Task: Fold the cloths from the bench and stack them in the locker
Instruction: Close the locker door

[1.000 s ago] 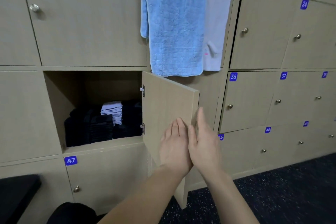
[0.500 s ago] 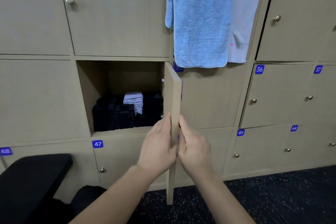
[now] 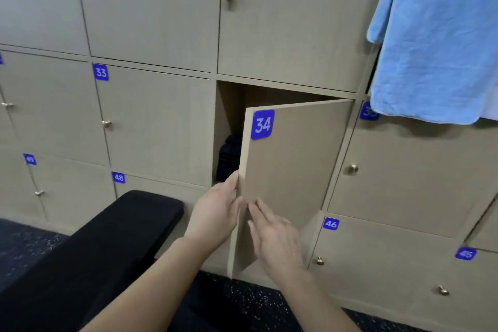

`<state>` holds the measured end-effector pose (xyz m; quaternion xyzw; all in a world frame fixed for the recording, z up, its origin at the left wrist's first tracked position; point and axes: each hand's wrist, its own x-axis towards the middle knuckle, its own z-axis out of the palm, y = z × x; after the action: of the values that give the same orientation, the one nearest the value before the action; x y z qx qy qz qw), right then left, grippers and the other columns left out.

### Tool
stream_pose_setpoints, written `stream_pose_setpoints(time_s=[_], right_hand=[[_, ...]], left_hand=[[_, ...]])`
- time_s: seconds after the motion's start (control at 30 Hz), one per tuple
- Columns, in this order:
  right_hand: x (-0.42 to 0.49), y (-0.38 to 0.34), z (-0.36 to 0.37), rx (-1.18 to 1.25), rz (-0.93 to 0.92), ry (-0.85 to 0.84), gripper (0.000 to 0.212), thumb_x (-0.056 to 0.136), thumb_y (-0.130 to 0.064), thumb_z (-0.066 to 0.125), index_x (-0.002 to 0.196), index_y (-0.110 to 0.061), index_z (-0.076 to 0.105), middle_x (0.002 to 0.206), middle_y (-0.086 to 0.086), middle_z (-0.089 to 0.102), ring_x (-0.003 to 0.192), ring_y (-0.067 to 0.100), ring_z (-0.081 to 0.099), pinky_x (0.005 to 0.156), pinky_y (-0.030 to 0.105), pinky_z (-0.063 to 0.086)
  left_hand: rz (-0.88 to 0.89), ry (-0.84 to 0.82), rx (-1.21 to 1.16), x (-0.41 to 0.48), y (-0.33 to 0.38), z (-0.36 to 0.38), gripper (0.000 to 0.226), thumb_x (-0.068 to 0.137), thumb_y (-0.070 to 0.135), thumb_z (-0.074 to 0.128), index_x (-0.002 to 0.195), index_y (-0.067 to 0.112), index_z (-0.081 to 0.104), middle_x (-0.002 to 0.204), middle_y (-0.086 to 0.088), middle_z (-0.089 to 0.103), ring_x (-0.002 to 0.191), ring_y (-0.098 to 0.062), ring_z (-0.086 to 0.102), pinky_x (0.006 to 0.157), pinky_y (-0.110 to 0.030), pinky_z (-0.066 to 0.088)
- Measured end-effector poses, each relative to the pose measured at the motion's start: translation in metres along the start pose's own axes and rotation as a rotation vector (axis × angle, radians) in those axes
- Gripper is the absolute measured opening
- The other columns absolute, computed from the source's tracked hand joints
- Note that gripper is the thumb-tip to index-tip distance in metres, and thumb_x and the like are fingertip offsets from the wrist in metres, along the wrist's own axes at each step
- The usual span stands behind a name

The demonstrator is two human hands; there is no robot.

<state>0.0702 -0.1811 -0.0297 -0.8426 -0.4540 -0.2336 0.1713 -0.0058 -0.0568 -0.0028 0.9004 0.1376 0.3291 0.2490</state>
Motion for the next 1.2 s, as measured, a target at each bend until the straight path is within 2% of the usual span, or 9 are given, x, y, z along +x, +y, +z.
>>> stream_pose_setpoints(time_s=[0.17,0.27,0.4,0.5,0.63,0.7,0.77,1.07,1.2], right_hand=[[0.047,-0.013,0.035,-0.048,-0.053,-0.119,0.061,0.045,-0.015,0.091,0.104,-0.018,0.075,0.108,0.004,0.073,0.068,0.012,0.071,0.056,0.02,0.052],[0.079,-0.014,0.057,-0.045,-0.091,-0.134,0.074,0.036,-0.009,0.09,0.107,-0.018,0.074,0.108,0.005,0.073,0.082,0.013,0.073,0.063,0.022,0.055],[0.127,-0.011,0.084,-0.079,-0.172,-0.165,0.072,0.04,-0.011,0.087,0.111,-0.016,0.073,0.106,0.006,0.074,0.1,0.017,0.07,0.075,0.026,0.056],[0.16,-0.005,0.107,-0.113,-0.241,-0.174,0.054,0.067,-0.01,0.052,0.118,-0.011,0.069,0.11,0.012,0.072,0.109,0.024,0.067,0.089,0.038,0.054],[0.196,0.003,0.135,-0.181,-0.185,-0.2,0.067,0.075,-0.006,0.026,0.135,-0.008,0.054,0.129,0.016,0.062,0.127,0.028,0.054,0.106,0.044,0.043],[0.211,0.008,0.14,-0.236,-0.206,-0.285,0.069,0.085,-0.001,0.022,0.153,-0.008,0.018,0.156,0.017,0.028,0.147,0.029,0.02,0.121,0.045,0.016],[0.225,0.012,0.142,-0.251,-0.199,-0.37,0.072,0.085,0.001,0.011,0.154,-0.011,-0.008,0.162,0.013,0.003,0.15,0.026,-0.003,0.121,0.044,-0.002],[0.266,0.023,0.148,-0.352,-0.145,-0.429,0.072,0.093,-0.001,0.029,0.153,-0.01,-0.009,0.162,0.008,0.007,0.15,0.021,-0.001,0.12,0.045,-0.002],[0.27,0.02,0.139,-0.312,-0.12,-0.473,0.072,0.091,-0.002,0.036,0.153,-0.01,0.0,0.158,0.009,0.023,0.149,0.021,0.008,0.121,0.045,0.001]], left_hand=[[-0.119,-0.027,0.073,0.015,-0.04,-0.006,0.055,0.101,0.023,0.043,0.153,0.024,0.027,0.132,0.006,0.059,0.118,-0.016,0.057,0.097,-0.027,0.046],[-0.155,-0.059,0.118,0.028,-0.06,-0.009,0.057,0.101,0.014,0.042,0.154,0.02,0.023,0.152,0.005,0.042,0.138,-0.012,0.04,0.101,-0.009,0.025],[-0.162,-0.082,0.216,0.044,-0.096,-0.007,0.056,0.103,0.017,0.04,0.155,0.021,0.019,0.16,0.007,0.024,0.148,-0.006,0.018,0.108,-0.008,0.007],[-0.154,-0.091,0.3,0.052,-0.123,-0.003,0.057,0.103,0.025,0.041,0.155,0.02,0.017,0.161,0.008,0.016,0.15,-0.008,0.012,0.111,-0.01,-0.002],[-0.201,-0.103,0.357,0.066,-0.148,0.0,0.062,0.103,0.038,0.04,0.157,0.023,0.011,0.163,0.01,0.01,0.15,-0.006,0.005,0.106,-0.011,-0.009],[-0.215,-0.105,0.365,0.074,-0.157,0.002,0.064,0.103,0.042,0.039,0.157,0.024,0.009,0.163,0.01,0.008,0.15,-0.005,0.004,0.106,-0.011,-0.009],[-0.234,-0.117,0.37,0.081,-0.165,0.005,0.065,0.102,0.045,0.039,0.157,0.025,0.009,0.163,0.01,0.008,0.15,-0.005,0.005,0.107,-0.013,-0.006],[-0.245,-0.148,0.388,0.1,-0.174,0.011,0.064,0.102,0.044,0.04,0.156,0.024,0.013,0.163,0.01,0.013,0.15,-0.006,0.007,0.116,-0.019,0.007],[-0.26,-0.17,0.414,0.099,-0.166,0.003,0.064,0.101,0.048,0.04,0.156,0.025,0.015,0.163,0.009,0.013,0.15,-0.007,0.007,0.118,-0.024,0.01]])
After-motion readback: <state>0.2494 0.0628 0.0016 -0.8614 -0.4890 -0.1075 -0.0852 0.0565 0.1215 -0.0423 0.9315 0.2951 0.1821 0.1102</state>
